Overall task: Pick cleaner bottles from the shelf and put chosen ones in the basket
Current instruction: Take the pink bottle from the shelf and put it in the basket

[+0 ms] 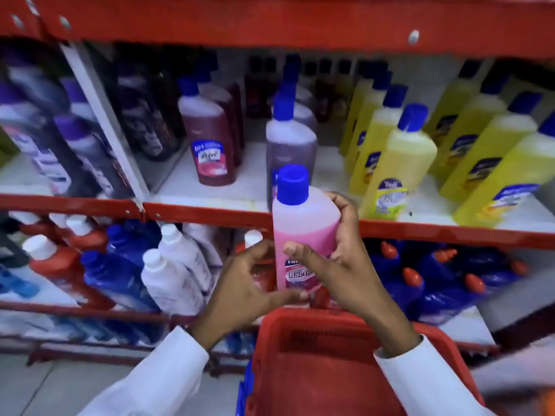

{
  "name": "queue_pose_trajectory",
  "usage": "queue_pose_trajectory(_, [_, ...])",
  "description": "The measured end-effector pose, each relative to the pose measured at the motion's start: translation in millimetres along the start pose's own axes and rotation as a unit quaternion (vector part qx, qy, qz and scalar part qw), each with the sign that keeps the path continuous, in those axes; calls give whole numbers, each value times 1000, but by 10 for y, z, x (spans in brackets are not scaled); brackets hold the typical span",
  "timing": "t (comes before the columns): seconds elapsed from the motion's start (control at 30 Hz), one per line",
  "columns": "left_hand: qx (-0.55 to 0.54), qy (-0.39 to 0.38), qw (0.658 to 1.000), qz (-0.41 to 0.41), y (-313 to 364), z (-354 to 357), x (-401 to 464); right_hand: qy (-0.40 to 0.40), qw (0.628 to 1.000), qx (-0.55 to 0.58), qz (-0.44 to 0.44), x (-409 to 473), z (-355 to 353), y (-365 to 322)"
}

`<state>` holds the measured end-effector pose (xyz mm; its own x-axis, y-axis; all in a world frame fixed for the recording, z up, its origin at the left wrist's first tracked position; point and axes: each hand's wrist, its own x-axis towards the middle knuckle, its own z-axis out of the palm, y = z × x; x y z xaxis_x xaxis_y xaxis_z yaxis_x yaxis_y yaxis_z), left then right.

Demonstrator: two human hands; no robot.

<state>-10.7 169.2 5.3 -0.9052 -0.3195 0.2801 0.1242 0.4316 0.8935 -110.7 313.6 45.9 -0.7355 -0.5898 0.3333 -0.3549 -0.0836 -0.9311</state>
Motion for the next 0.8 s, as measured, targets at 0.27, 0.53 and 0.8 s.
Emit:
queue_pose_trajectory(0.27, [6,-25,992,-122,-766,1083,-429,-66,985,-120,103,-791,-597,959])
queue_pose_trajectory(0.53, [25,-97,956,-277,-1739,1828,-751,-114,935,-266,207,-1282,-725,2093])
queue_pose_trajectory(0.8, [131,-96,898,-410,-2189,2142,-958,-133,922,-240,274,-1487,-497,2722])
